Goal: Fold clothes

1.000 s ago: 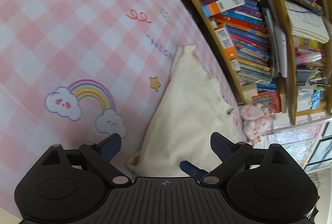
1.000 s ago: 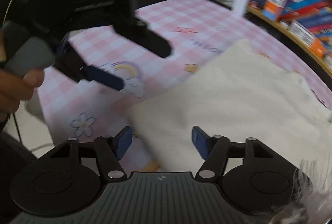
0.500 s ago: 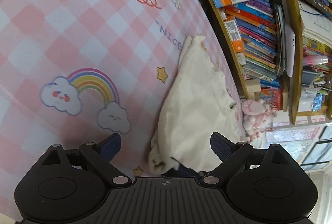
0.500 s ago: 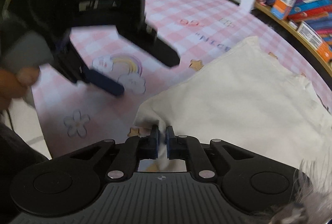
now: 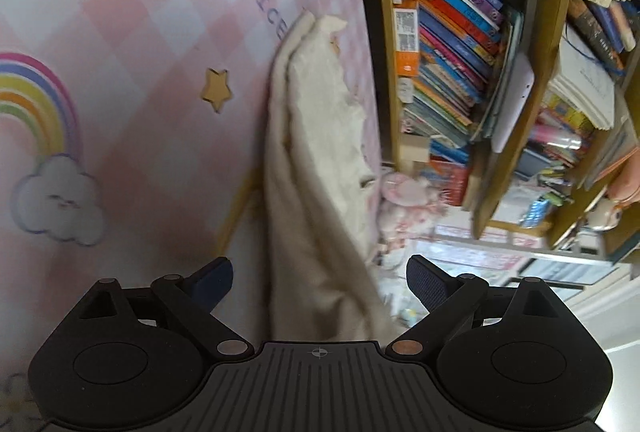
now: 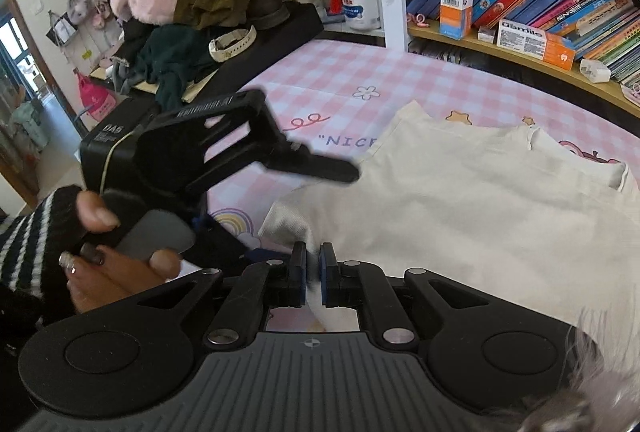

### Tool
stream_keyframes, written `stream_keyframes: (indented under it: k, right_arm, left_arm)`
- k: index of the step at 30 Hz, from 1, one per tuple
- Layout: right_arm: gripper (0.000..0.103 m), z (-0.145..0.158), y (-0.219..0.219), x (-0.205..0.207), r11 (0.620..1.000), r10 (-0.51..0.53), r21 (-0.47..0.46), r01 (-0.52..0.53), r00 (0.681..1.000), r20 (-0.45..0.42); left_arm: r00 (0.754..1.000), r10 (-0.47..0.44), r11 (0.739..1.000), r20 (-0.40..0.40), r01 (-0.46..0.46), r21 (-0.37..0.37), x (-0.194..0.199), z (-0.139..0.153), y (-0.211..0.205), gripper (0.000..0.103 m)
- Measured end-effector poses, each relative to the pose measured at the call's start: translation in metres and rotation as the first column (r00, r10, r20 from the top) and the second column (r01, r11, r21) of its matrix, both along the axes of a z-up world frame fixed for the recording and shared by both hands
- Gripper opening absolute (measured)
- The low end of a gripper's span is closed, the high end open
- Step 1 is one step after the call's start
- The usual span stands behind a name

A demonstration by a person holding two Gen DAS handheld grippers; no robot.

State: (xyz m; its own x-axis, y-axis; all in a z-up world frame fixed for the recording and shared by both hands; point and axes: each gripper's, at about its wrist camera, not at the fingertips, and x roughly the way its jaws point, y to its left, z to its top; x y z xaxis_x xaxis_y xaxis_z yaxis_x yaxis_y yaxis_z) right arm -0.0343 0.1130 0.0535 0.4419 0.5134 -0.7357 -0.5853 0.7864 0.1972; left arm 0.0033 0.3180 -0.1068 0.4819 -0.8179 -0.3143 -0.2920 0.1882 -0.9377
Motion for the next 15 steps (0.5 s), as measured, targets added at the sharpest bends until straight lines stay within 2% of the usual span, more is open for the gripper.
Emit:
stream_keyframes:
  k: [3, 4, 5, 6, 7, 12, 15]
  right_arm:
    - [0.010, -0.003, -0.002, -0.002, 1.000, -0.001, 0.003, 0.001, 1.000, -0.018]
    - [0.017, -0.003, -0.003, -0.002, 1.000, -0.005, 0.005, 0.005, 1.000, -0.019]
    - [0.034, -0.003, -0.005, -0.003, 1.000, -0.009, 0.007, 0.009, 1.000, -0.021]
    - [0.043, -0.003, -0.006, -0.004, 1.000, -0.013, 0.009, 0.014, 1.000, -0.022]
    - [0.047, -0.004, -0.008, -0.004, 1.000, -0.018, 0.011, 0.018, 1.000, -0.023]
    - [0.049, -0.006, -0.025, -0.001, 0.996, -0.085, 0.017, 0.086, 0.995, -0.047]
    - [0.054, -0.009, -0.039, 0.001, 0.990, -0.141, 0.015, 0.142, 0.988, -0.062]
  left_arm:
    - [1.000, -0.008, 1.000, -0.005, 0.008, 0.001, 0.003, -0.001, -0.006, 0.095]
    - [1.000, -0.009, 1.000, -0.008, 0.009, 0.008, 0.003, -0.002, -0.007, 0.095]
    - [1.000, -0.010, 1.000, -0.011, 0.010, 0.015, 0.003, -0.002, -0.009, 0.095]
    - [1.000, -0.010, 1.000, -0.014, 0.010, 0.021, 0.003, -0.002, -0.009, 0.095]
    - [1.000, -0.005, 1.000, -0.021, 0.006, 0.024, 0.003, -0.003, -0.010, 0.095]
    - [1.000, 0.004, 0.999, -0.024, -0.004, 0.032, 0.002, -0.005, -0.008, 0.095]
    - [1.000, -0.001, 0.999, -0.018, 0.002, 0.045, 0.003, -0.004, -0.010, 0.095]
